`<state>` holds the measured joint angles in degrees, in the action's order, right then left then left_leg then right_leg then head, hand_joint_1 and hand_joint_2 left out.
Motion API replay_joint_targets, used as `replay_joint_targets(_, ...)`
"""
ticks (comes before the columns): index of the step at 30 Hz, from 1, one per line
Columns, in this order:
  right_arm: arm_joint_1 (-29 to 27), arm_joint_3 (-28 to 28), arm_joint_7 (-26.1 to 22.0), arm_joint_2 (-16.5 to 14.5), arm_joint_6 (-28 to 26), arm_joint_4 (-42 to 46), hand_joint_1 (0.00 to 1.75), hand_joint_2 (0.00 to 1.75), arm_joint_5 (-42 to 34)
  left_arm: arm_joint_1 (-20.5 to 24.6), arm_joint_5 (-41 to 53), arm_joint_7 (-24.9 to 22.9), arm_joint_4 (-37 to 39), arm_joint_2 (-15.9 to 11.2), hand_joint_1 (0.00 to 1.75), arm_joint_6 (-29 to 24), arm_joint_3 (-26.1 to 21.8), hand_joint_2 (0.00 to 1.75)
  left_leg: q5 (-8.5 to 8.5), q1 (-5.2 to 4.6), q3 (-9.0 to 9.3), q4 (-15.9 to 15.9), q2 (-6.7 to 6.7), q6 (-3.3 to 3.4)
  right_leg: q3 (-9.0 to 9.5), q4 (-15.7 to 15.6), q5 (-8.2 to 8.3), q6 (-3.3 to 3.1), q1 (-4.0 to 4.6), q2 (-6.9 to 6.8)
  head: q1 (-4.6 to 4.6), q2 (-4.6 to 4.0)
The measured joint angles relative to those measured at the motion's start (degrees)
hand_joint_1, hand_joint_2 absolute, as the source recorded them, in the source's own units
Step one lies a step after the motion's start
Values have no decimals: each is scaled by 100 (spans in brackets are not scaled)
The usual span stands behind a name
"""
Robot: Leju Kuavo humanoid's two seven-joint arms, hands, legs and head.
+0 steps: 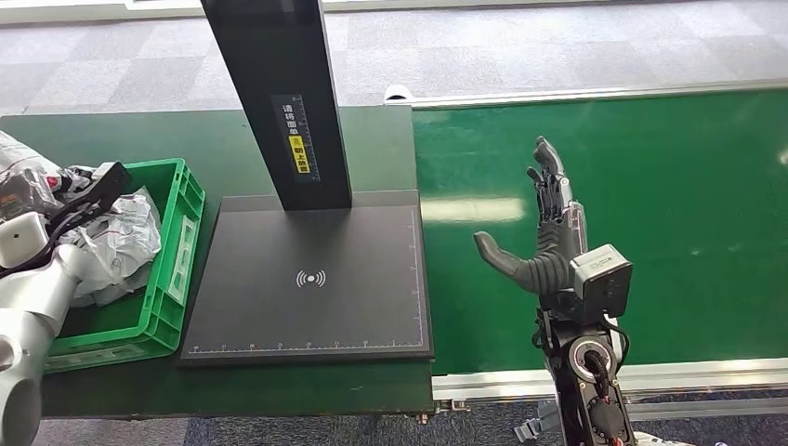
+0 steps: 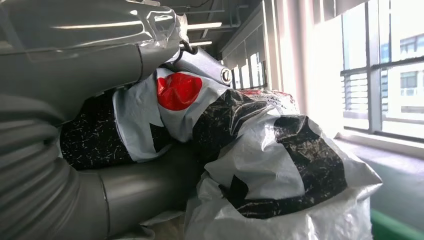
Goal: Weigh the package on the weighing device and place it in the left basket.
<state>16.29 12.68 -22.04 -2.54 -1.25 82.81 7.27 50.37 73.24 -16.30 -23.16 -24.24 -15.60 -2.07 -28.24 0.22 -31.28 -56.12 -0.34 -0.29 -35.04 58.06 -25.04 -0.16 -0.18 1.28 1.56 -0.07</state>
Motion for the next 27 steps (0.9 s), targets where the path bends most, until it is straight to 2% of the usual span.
replay_joint_targets(6,109,93,37,-7,52,-117,0,175,-14,166,-14,-57,275,-151,175,697,42,175,0,0,1,0,1,0,0,1,0,0,0,0,0,-1)
replay_joint_targets(8,120,104,41,-7,56,-145,0,175,-17,181,-209,124,304,-168,87,764,0,175,0,0,1,0,0,0,0,1,0,0,0,0,0,-1)
replay_joint_targets(10,122,107,42,-6,57,-163,0,175,-19,174,-698,631,313,-158,0,659,-149,175,0,0,1,0,-2,0,-1,0,0,0,0,-1,0,0)
replay_joint_targets(14,115,107,30,1,54,-168,0,175,-19,133,-2184,2279,289,1,0,499,-867,175,0,-1,1,-2,-3,0,-2,-1,0,0,0,-5,0,0)
replay_joint_targets(17,103,103,-8,3,48,-168,0,175,-18,94,-3467,3566,124,233,0,964,-1516,175,1,-1,1,-3,-6,0,-2,-1,0,0,0,-8,-2,0)
replay_joint_targets(19,99,95,-43,4,43,-169,0,175,-14,31,-4309,4069,-152,433,0,1411,-1839,175,1,-2,1,-4,-8,0,-1,-1,1,1,-1,-8,-1,0)
replay_joint_targets(22,94,74,-76,5,36,-180,0,175,-8,-226,-5579,4235,-951,772,0,1988,-1954,175,0,-3,-1,-4,-10,1,-2,-1,1,1,-2,-8,-2,0)
replay_joint_targets(27,92,51,-113,9,6,-229,0,175,-4,-859,-7280,4051,-2591,1218,0,2233,-1587,175,-2,-3,-6,-4,-12,2,-5,-2,0,1,-2,-8,-1,0)
